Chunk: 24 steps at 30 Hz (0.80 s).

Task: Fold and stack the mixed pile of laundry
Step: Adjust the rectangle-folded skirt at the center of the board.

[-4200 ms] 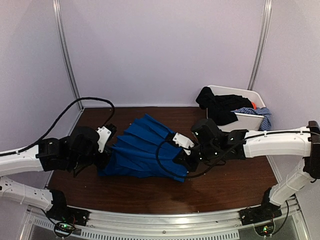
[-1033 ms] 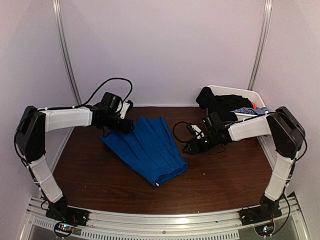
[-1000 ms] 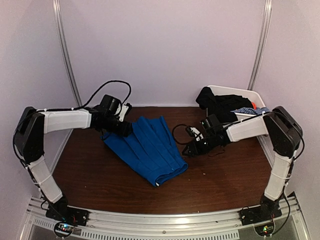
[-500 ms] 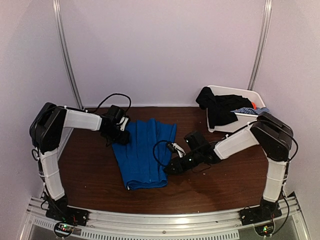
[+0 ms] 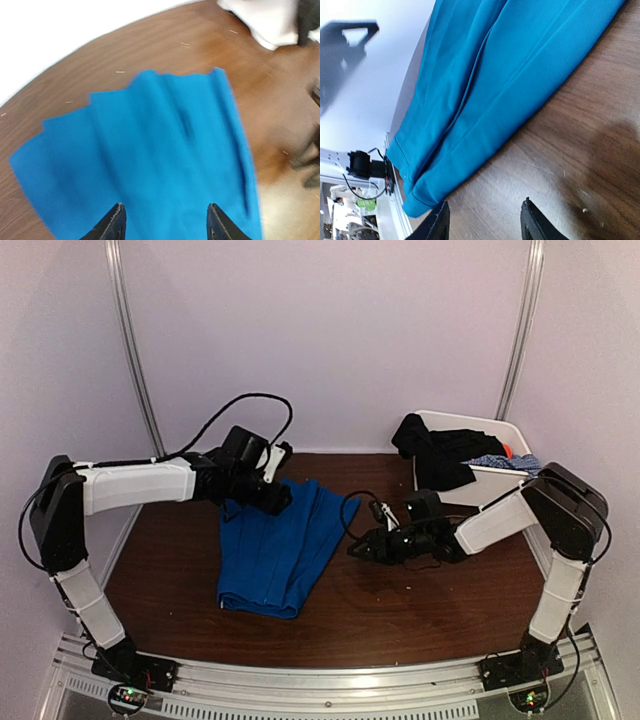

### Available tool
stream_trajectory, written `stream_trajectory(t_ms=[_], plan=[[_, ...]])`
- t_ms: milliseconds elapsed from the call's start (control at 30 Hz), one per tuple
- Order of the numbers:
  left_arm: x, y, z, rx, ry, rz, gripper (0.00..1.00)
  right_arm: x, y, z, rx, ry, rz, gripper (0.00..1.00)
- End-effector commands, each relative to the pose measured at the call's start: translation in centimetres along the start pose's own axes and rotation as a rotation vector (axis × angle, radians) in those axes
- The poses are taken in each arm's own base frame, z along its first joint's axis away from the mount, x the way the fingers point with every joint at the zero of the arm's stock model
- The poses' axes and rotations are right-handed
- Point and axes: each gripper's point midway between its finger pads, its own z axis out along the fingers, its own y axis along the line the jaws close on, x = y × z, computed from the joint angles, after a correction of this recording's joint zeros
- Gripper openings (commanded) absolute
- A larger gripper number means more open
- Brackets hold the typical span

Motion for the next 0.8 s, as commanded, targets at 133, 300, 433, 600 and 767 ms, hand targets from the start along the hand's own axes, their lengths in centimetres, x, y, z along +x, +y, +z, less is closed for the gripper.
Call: stream_trajectory(t_ms=[133,300,433,600,767], plan=[[5.3,-5.0,3.6,0.066,0.13,-0.006,0.55,-4.0,0.4,2.8,-0.091,-0.116,0.14,0.53],[7.3,-6.4,4.7,0.066,0.191,0.021,0.55,-3.9,-0.6,4.1,-0.066,-0.113,0.182,0.54],[8.4,-7.0,5.1,0.065,0.227,0.042,0.57,-3.4,-1.1,5.1,-0.045,-0.103,0.201,0.52],[9.6,-7.0,6.0,0.014,0.274,0.065,0.58,-2.6,-2.0,6.3,-0.023,-0.091,0.232,0.49],[10.4,-5.4,6.7,-0.084,0.312,0.069,0.53,-2.2,-3.2,6.5,0.015,-0.103,0.259,0.42]])
